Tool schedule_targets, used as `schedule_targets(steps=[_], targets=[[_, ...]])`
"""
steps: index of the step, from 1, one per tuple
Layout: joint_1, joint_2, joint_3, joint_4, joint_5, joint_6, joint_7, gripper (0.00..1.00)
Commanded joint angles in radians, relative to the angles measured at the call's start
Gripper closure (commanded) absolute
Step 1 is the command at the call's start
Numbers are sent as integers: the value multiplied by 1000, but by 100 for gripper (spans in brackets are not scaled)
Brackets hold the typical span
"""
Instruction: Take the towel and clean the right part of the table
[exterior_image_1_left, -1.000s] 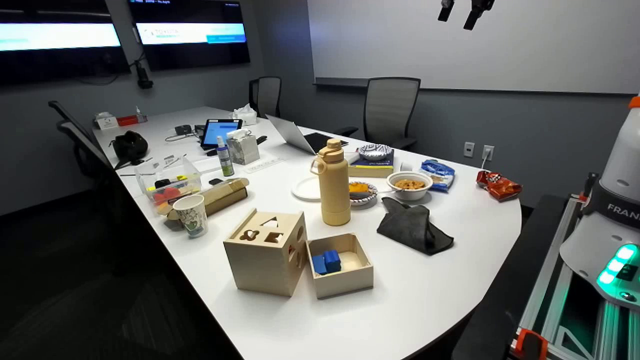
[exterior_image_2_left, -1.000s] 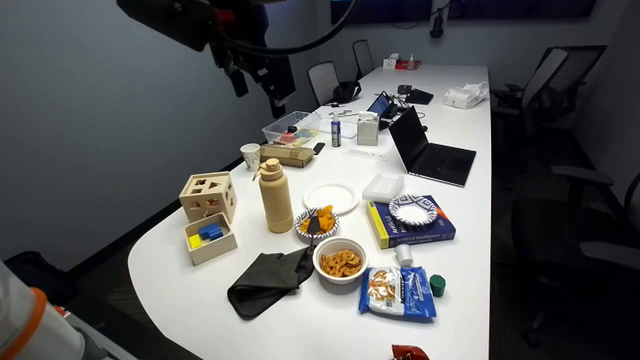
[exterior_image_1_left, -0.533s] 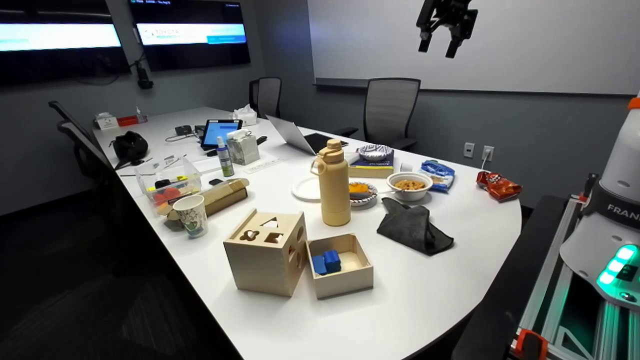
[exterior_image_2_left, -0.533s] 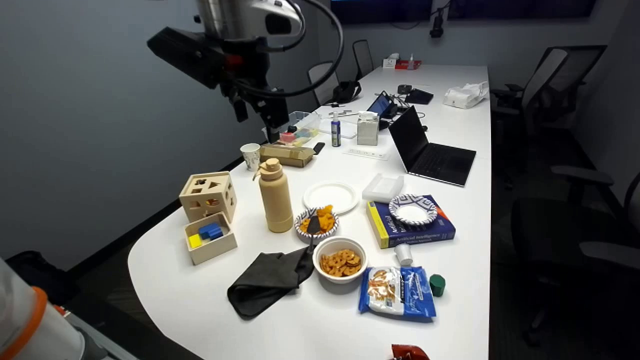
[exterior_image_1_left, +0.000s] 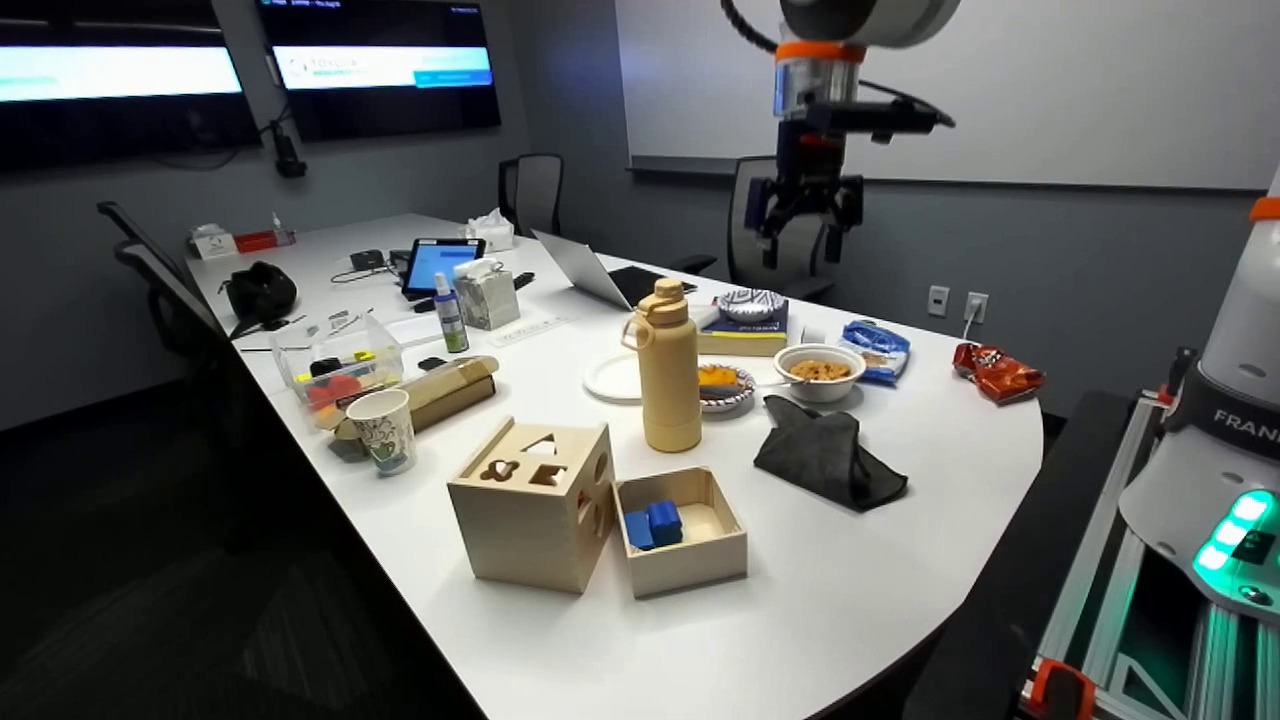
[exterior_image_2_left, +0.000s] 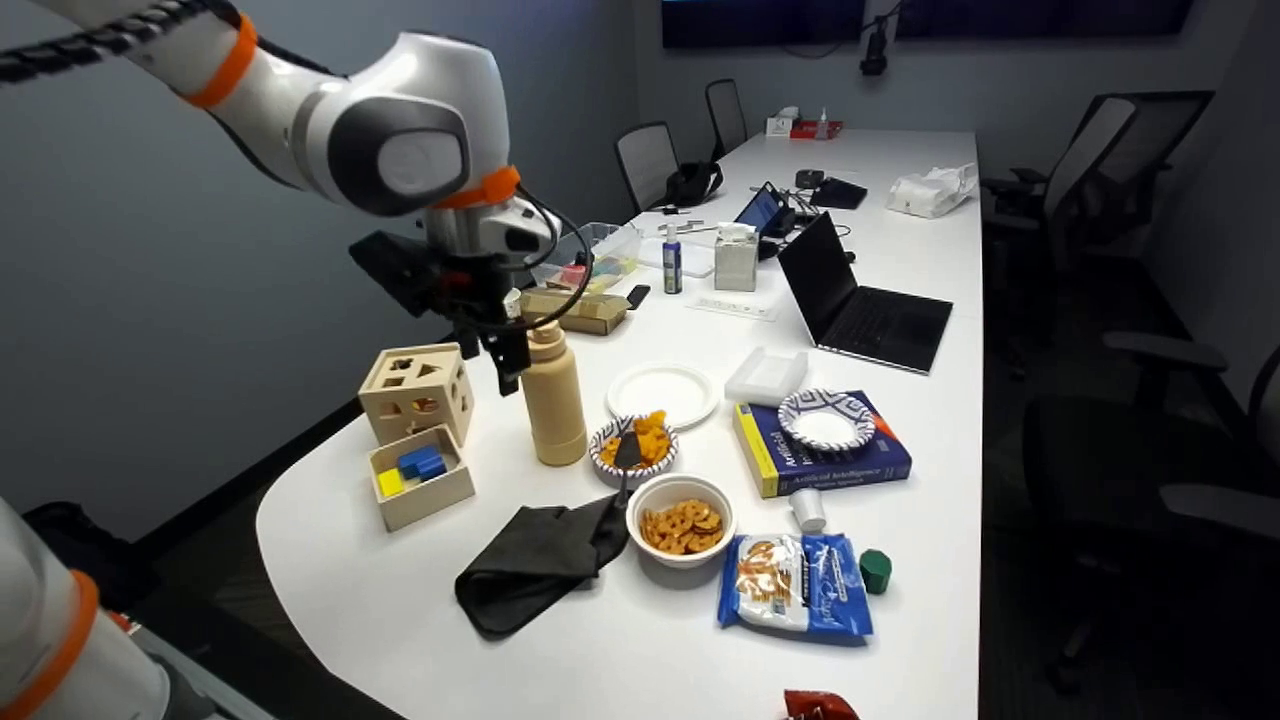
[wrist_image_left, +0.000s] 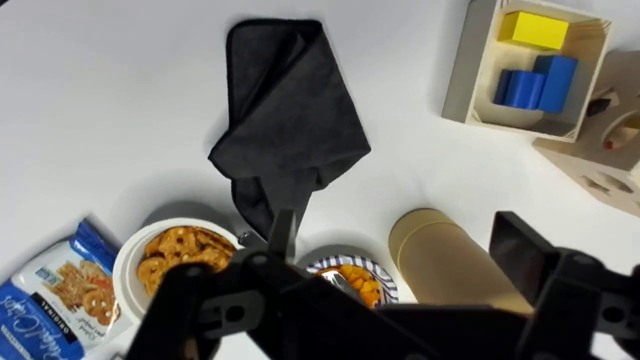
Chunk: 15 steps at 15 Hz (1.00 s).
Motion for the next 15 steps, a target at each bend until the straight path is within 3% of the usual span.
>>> schedule_targets(steps=[1,4,7,11,15], targets=[[-8,200,14,-8,7,186,137,0],[-9,361,-19,-4,39,331,166,0],[-25,509,-16,26,180,424,82,0],[-146,645,98,85,402,471,-95,0],[-247,754,166,135,490,493,-190,0]])
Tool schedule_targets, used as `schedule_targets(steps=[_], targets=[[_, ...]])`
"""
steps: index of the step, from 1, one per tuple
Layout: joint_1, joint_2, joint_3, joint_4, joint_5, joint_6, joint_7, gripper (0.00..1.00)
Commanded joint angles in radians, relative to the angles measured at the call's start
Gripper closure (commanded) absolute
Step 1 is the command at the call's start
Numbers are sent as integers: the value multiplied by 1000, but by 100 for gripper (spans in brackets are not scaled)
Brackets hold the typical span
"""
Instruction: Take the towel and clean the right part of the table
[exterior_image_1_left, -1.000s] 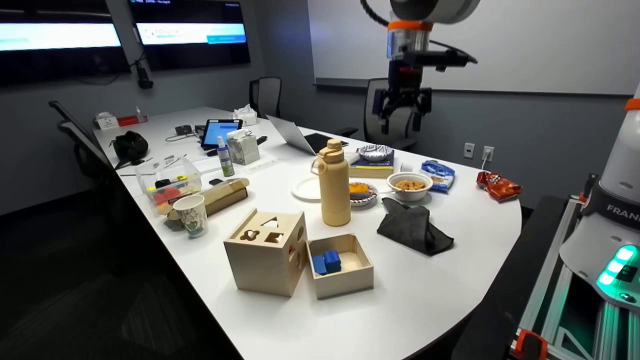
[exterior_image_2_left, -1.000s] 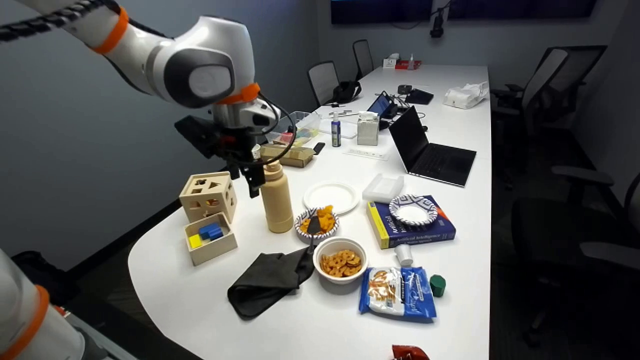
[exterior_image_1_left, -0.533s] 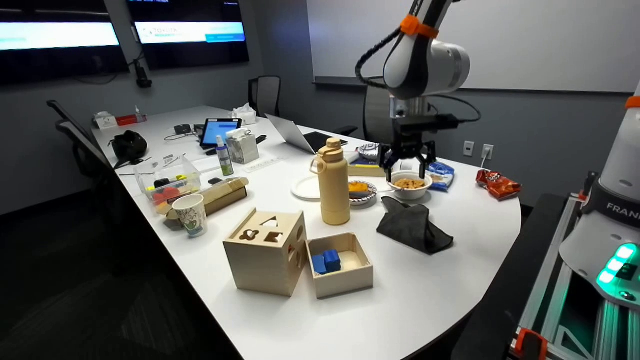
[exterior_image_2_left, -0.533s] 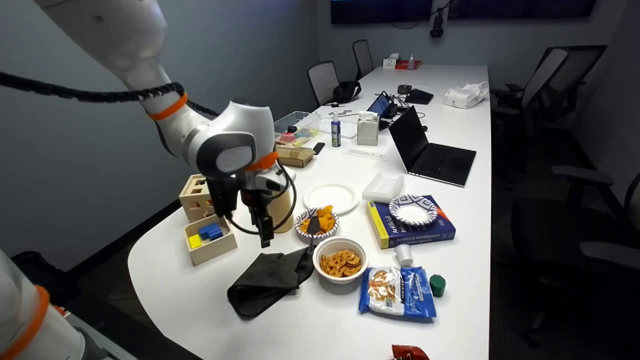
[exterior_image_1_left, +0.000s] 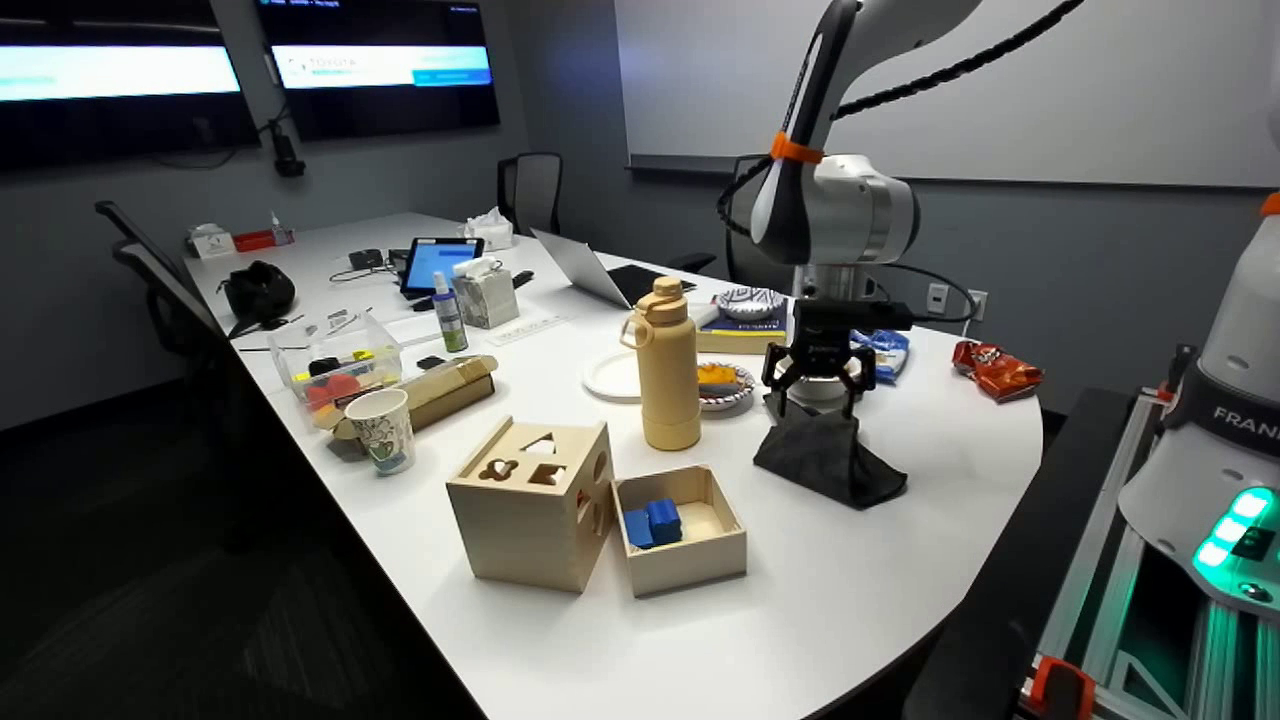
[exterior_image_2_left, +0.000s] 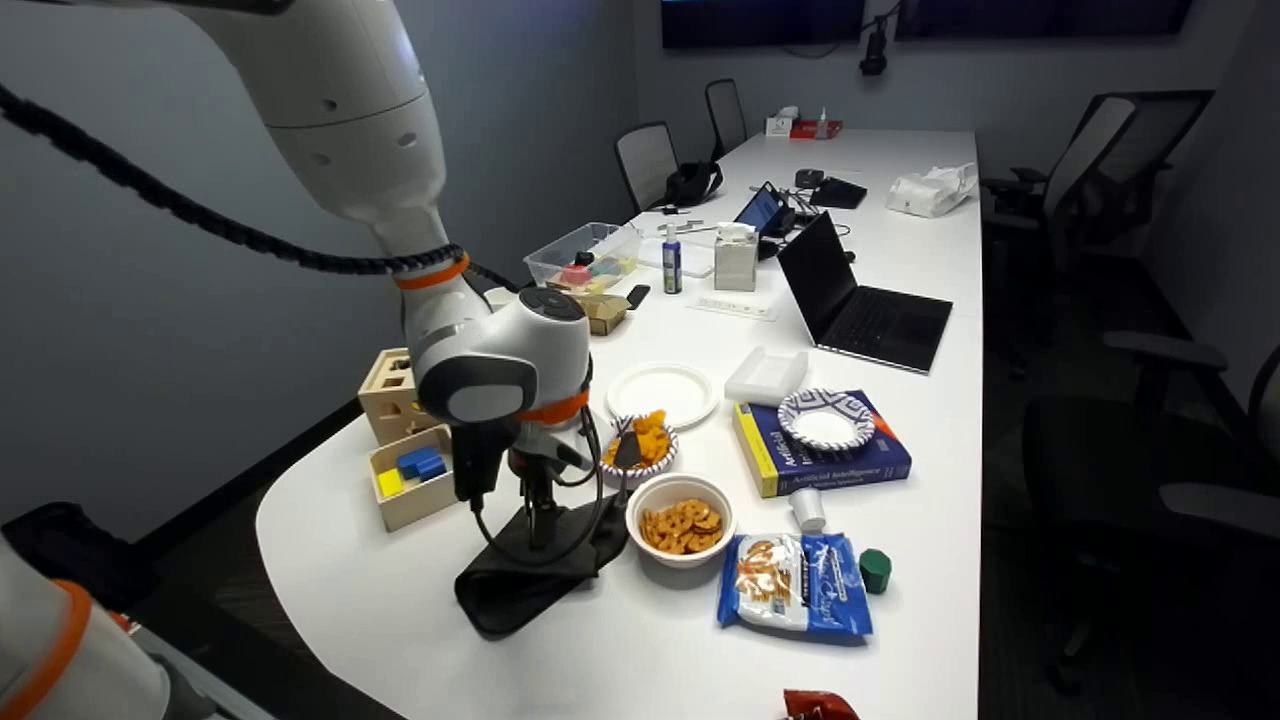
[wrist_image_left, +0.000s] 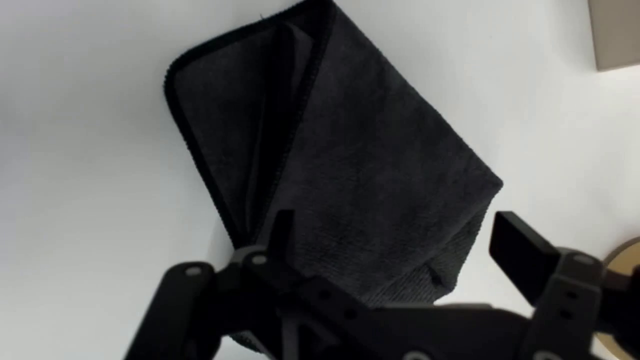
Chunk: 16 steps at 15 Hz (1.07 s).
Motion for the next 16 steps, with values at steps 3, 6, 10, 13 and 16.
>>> schedule_targets(steps=[3,6,10,13,16], targets=[[-122,149,64,78,73,31,-105,0],[-132,193,57,103,66,34,-109,31],[-136,197,63,106,57,47,-107,55],[-128,170,67,93,52,54,-104,77],[-87,157,57,99,26,41,-83,99]])
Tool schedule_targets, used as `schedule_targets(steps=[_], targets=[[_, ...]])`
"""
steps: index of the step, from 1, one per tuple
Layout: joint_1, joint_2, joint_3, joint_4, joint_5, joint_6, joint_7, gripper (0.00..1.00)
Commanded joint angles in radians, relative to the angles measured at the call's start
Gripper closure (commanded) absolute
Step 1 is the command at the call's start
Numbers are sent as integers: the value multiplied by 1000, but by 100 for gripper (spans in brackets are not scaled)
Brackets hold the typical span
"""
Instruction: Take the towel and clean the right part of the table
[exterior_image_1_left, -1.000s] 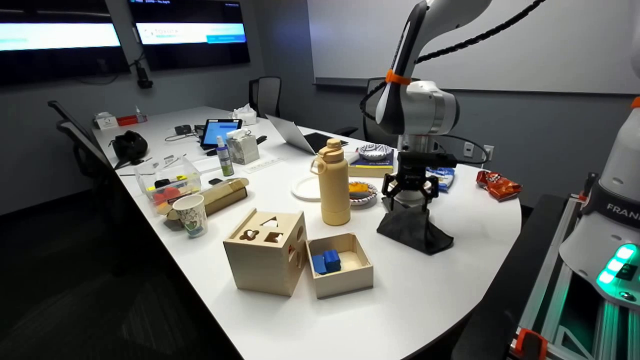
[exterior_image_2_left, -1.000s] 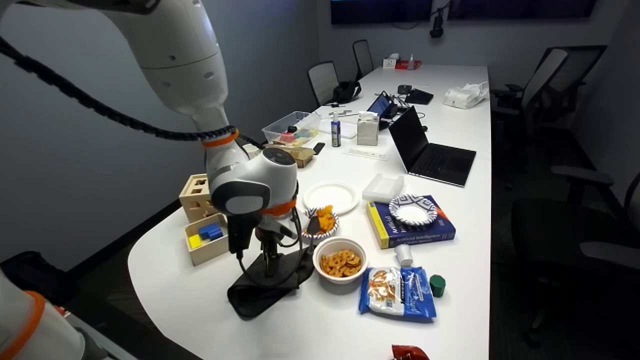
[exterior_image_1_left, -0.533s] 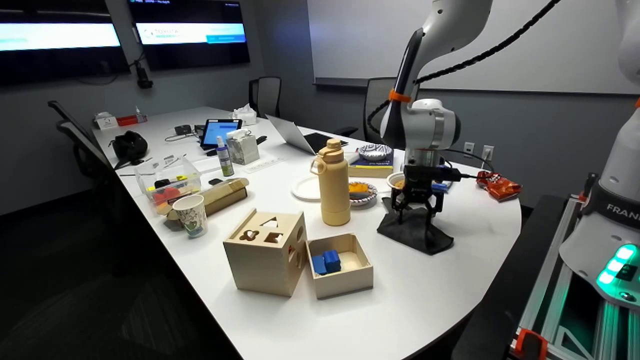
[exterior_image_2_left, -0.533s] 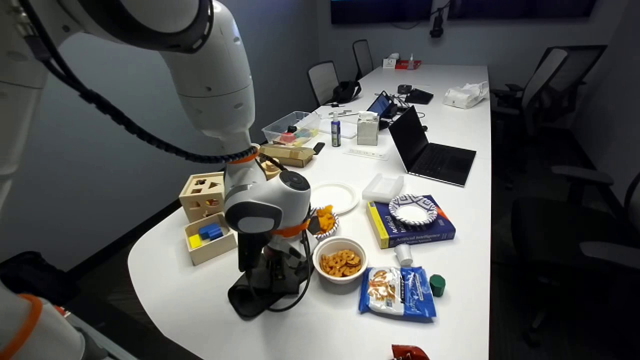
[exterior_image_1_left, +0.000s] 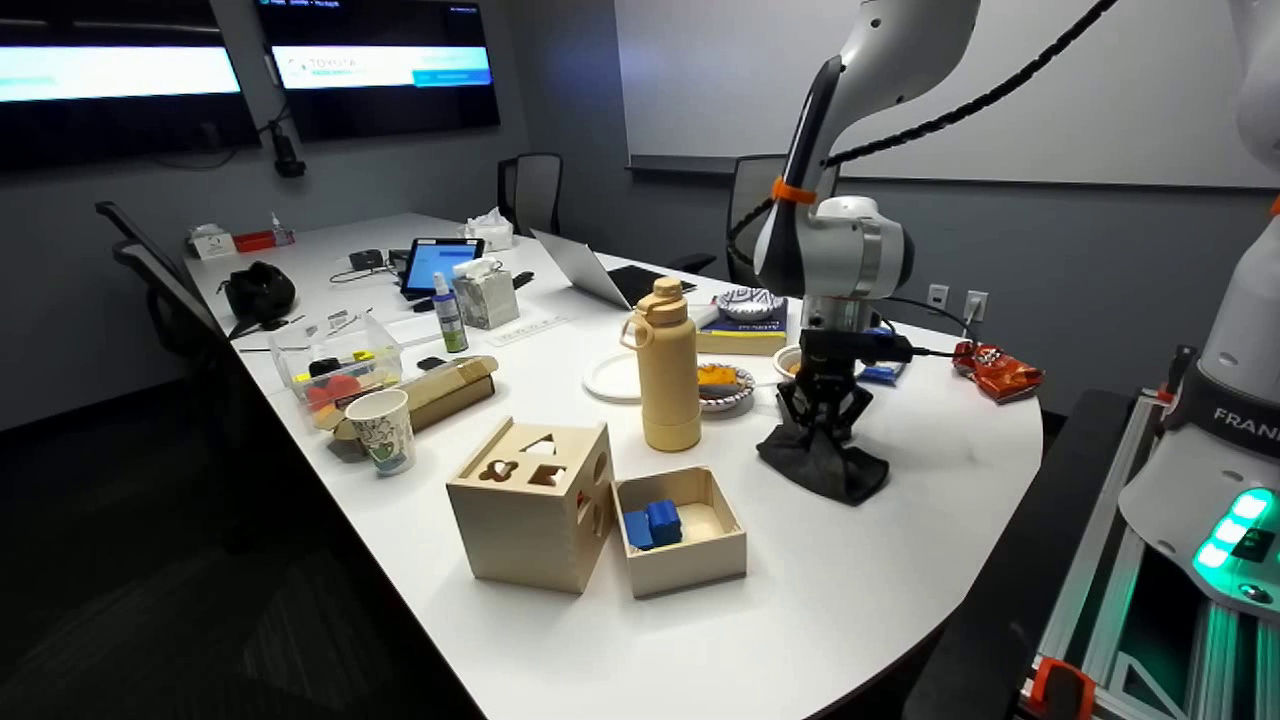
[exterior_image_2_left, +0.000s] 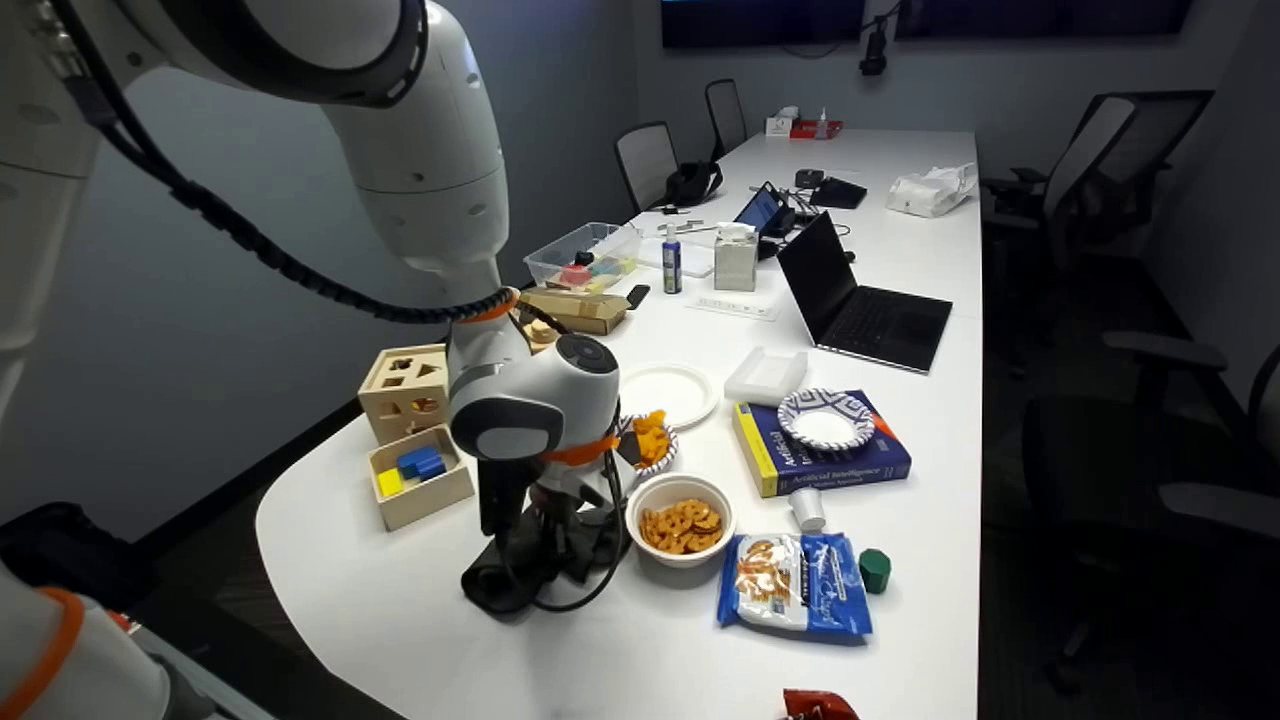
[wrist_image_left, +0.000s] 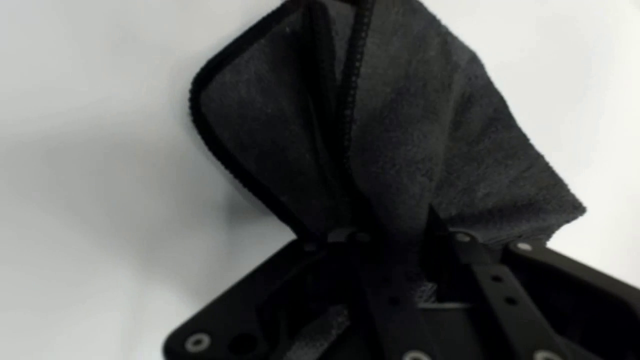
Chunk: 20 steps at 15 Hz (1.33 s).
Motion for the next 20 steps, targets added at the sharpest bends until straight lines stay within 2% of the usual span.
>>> schedule_targets(steps=[1,3,7,10,16,20], targets=[[42,-14,-1,6,-21,1,7,100],[57,-6,15,23,-30,-7,0,97],[106,22,32,67,-71,-31,1,98],[108,37,47,89,-114,-136,-19,98],[168,-15,3,24,-150,-357,11,98],[189,-41,-41,-55,-126,-380,42,98]])
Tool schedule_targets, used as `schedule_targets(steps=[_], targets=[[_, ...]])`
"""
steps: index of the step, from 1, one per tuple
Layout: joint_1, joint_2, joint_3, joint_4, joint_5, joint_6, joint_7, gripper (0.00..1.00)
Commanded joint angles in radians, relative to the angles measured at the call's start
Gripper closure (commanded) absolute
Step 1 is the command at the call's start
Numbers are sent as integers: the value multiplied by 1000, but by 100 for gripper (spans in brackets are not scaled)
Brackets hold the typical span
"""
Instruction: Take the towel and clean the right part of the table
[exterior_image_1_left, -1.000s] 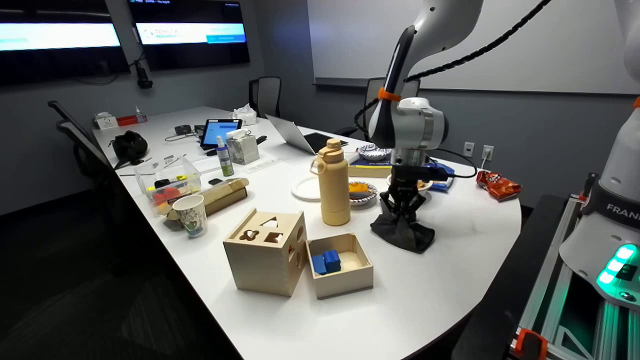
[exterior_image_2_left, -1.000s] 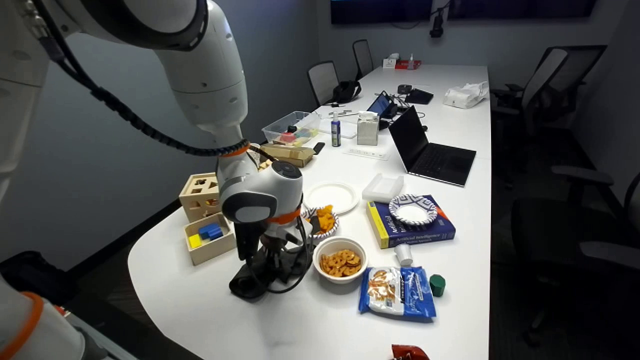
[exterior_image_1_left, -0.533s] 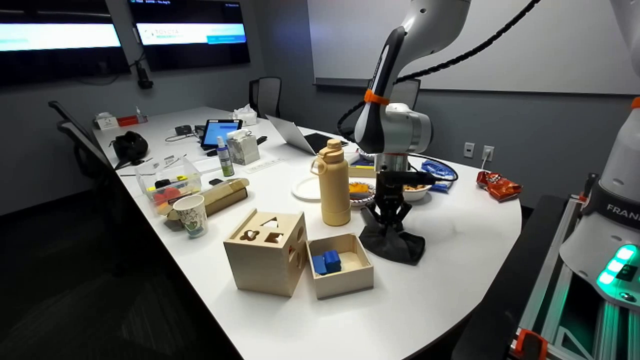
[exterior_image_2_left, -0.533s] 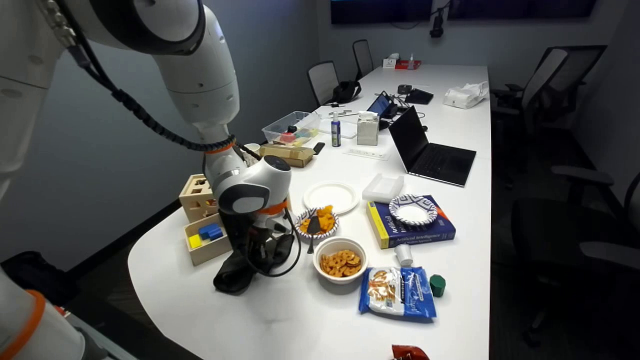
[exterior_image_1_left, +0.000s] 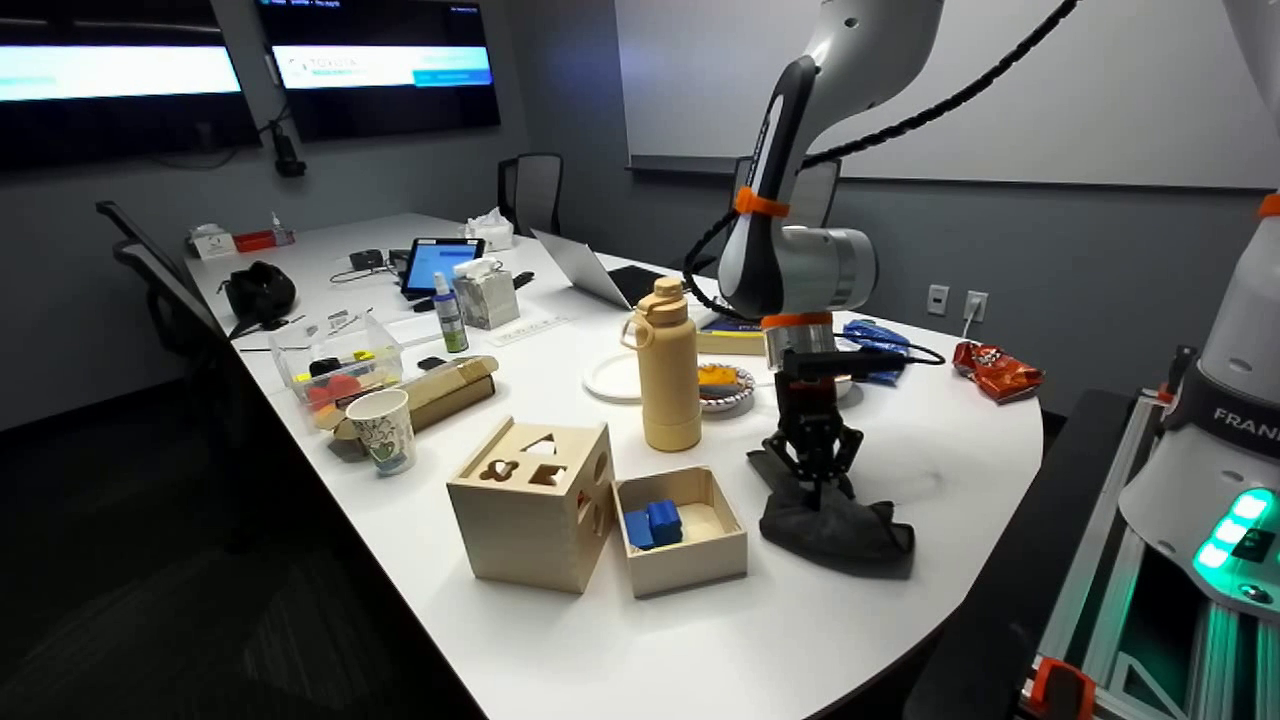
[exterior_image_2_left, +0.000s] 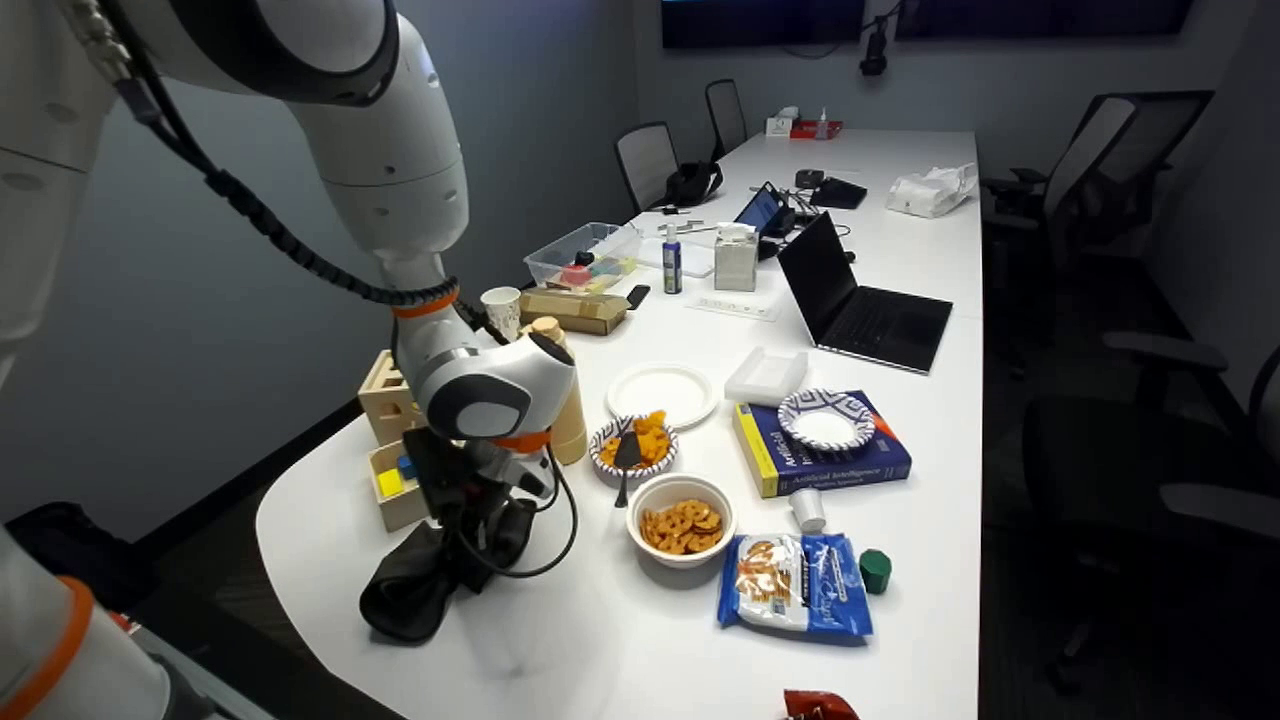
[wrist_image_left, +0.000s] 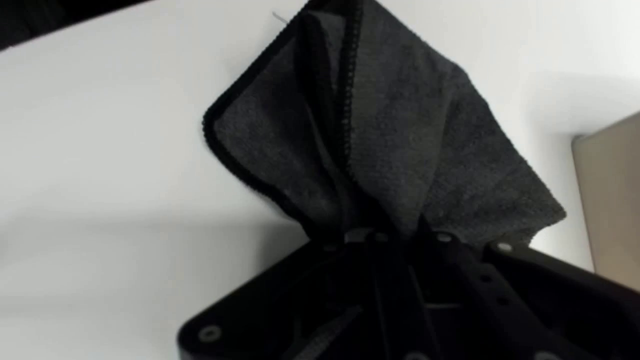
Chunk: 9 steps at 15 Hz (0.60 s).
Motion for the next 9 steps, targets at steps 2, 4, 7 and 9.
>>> schedule_targets(steps=[2,4,7,9], targets=[[14,-43,-70,-114,23,4,39,98],[-11,-37,-106,-160,46,48,38,98],[-41,-56,-164,-218,80,117,47,98],[-57,-74,-194,-238,93,162,58,98]])
